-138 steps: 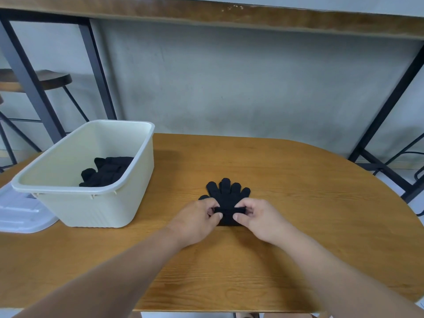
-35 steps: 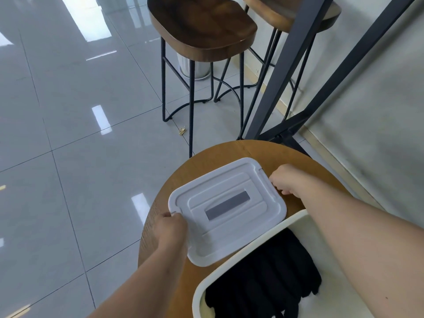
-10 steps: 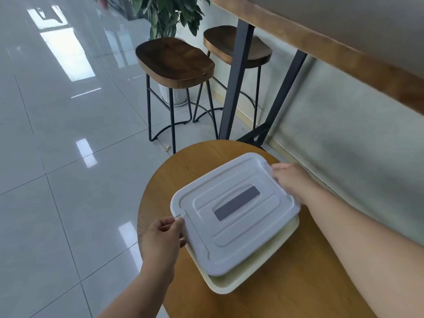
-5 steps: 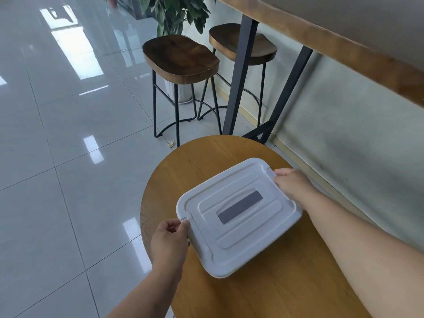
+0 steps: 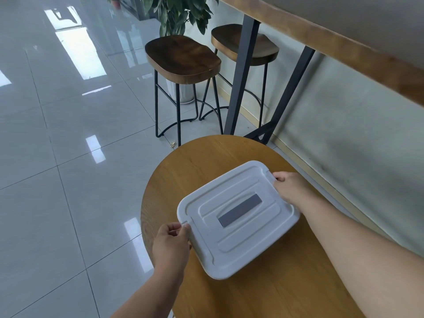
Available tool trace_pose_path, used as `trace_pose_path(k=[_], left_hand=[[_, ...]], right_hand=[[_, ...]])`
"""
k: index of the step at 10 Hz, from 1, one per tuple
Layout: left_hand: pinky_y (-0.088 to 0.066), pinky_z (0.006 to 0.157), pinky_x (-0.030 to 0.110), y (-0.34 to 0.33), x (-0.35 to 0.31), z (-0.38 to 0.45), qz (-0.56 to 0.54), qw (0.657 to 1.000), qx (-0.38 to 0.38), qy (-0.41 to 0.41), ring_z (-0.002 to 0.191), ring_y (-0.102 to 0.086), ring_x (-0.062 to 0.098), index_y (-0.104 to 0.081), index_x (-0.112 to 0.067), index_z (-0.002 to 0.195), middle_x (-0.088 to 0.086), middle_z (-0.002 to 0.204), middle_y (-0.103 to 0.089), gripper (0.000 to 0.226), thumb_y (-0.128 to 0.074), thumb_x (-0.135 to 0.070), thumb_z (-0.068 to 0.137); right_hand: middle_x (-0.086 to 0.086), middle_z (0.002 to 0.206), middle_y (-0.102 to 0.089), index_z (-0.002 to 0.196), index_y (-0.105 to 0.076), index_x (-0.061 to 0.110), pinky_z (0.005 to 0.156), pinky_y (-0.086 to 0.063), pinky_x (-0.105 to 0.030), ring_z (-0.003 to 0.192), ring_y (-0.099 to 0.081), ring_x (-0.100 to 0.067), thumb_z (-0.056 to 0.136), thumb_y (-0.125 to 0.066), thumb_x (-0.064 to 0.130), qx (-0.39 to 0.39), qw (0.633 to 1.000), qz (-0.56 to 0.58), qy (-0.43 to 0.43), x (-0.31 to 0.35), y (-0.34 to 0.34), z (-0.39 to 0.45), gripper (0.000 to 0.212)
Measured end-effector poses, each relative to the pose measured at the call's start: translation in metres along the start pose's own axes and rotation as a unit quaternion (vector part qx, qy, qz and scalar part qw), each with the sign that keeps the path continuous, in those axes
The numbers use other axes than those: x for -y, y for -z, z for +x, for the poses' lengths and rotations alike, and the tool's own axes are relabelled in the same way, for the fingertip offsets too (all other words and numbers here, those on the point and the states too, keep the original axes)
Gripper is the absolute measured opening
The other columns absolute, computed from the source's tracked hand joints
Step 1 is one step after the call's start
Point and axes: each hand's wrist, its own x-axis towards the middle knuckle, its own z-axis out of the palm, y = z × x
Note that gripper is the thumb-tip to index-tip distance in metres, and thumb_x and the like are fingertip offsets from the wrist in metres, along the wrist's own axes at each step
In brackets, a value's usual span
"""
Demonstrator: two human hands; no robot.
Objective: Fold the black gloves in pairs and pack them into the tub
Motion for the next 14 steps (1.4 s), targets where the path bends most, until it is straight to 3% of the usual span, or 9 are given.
trace_pose_path(k=[2,4,6,8,11,12,13,14], left_hand=[[-0.057,0.065,0.031,0.0,0.004,0.003,-0.004,1.0,-0.004,0.005,0.084,-0.067,0.022,-0.062,-0.018,0.095,0.004,0.092,-0.068,0.012,-0.064,-0.029,0.091],[-0.059,0.069,0.036,-0.002,0.01,0.005,-0.001,1.0,-0.001,0.009,0.083,-0.069,0.021,-0.064,-0.018,0.092,0.003,0.089,-0.069,0.015,-0.062,-0.033,0.093],[-0.061,0.074,0.045,-0.005,0.014,0.005,0.015,1.0,0.001,0.016,0.08,-0.071,0.021,-0.066,-0.022,0.089,-0.001,0.086,-0.072,0.018,-0.058,-0.038,0.094],[-0.06,0.076,0.047,-0.006,0.012,0.003,0.011,1.0,-0.002,0.022,0.082,-0.07,0.023,-0.064,-0.022,0.09,0.0,0.087,-0.071,0.017,-0.055,-0.036,0.096],[-0.059,0.079,0.047,-0.006,0.011,0.003,0.018,1.0,0.003,0.015,0.083,-0.068,0.024,-0.064,-0.019,0.091,0.003,0.087,-0.07,0.021,-0.055,-0.038,0.095],[-0.059,0.08,0.045,-0.005,0.009,0.001,0.018,1.0,0.005,0.019,0.084,-0.067,0.023,-0.063,-0.018,0.094,0.004,0.089,-0.069,0.021,-0.057,-0.038,0.094],[-0.057,0.075,0.039,-0.003,0.006,-0.002,0.007,1.0,0.006,0.01,0.084,-0.063,0.02,-0.058,-0.018,0.102,0.003,0.091,-0.065,0.021,-0.06,-0.037,0.092],[-0.048,0.071,0.034,0.001,-0.004,-0.008,0.04,0.998,-0.039,-0.005,0.083,-0.057,0.015,-0.049,-0.021,0.107,0.0,0.091,-0.06,0.03,-0.063,-0.041,0.089]], right_hand=[[0.0,0.107,-0.068,0.126,-0.063,0.023,0.053,-0.04,-0.021,0.081,-0.06,-0.012,0.102,-0.045,0.017,0.002,0.999,-0.033,0.011,0.003,-0.004,0.005,0.03],[0.0,0.11,-0.069,0.129,-0.063,0.028,0.053,-0.043,-0.022,0.084,-0.063,-0.015,0.1,-0.049,0.014,-0.003,1.0,-0.012,-0.013,0.001,-0.003,0.011,0.035],[0.01,0.083,-0.067,0.119,-0.069,0.027,0.058,-0.05,-0.027,0.075,-0.067,-0.015,0.097,-0.057,0.014,0.002,0.998,0.064,-0.016,0.002,0.006,0.006,0.029],[0.008,0.084,-0.068,0.118,-0.07,0.026,0.07,-0.057,-0.036,0.079,-0.069,-0.019,0.094,-0.062,0.012,0.012,0.994,0.102,-0.037,0.003,0.008,0.008,0.029],[0.008,0.081,-0.066,0.117,-0.07,0.021,0.056,-0.049,-0.027,0.072,-0.066,-0.014,0.093,-0.06,0.008,0.002,0.995,0.099,-0.029,0.004,0.009,0.01,0.028],[0.006,0.09,-0.067,0.117,-0.069,0.02,0.052,-0.043,-0.023,0.069,-0.06,-0.008,0.095,-0.058,0.009,-0.009,0.999,0.041,-0.001,0.004,0.009,0.008,0.027],[-0.001,0.117,-0.068,0.125,-0.065,0.019,0.06,-0.046,-0.023,0.084,-0.063,-0.014,0.095,-0.057,0.009,-0.043,0.998,-0.038,0.03,0.003,0.007,0.007,0.032],[-0.002,0.128,-0.064,0.132,-0.059,0.021,0.071,-0.049,-0.027,0.104,-0.062,-0.022,0.096,-0.052,0.009,-0.078,0.993,-0.078,0.043,0.003,0.002,0.005,0.038]])
